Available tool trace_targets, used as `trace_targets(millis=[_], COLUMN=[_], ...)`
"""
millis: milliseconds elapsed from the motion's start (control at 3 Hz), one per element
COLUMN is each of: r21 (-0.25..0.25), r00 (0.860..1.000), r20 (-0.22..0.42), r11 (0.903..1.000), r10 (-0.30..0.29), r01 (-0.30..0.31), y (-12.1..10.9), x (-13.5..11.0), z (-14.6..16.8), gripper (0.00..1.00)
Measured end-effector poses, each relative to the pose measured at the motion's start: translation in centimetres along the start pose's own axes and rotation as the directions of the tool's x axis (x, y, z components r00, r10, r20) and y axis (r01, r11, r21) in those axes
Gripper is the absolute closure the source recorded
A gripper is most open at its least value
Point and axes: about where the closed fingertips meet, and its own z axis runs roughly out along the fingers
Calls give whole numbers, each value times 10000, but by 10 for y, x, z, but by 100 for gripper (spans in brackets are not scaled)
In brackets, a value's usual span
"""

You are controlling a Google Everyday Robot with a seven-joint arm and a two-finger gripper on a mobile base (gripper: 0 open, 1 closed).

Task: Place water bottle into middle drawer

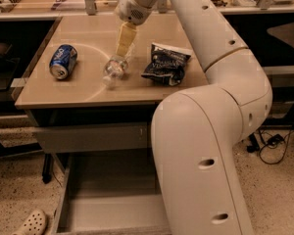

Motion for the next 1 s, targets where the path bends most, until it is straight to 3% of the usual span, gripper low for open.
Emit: trace_targets(millis=[667,1000], r21=[52,-432], r00=[9988,9994], r20=[400,202], r11=[9996,9986], r10=[-295,-290], r01=[293,299], y=[4,14], x=[24,44], z=[-1,6], gripper=[0,0])
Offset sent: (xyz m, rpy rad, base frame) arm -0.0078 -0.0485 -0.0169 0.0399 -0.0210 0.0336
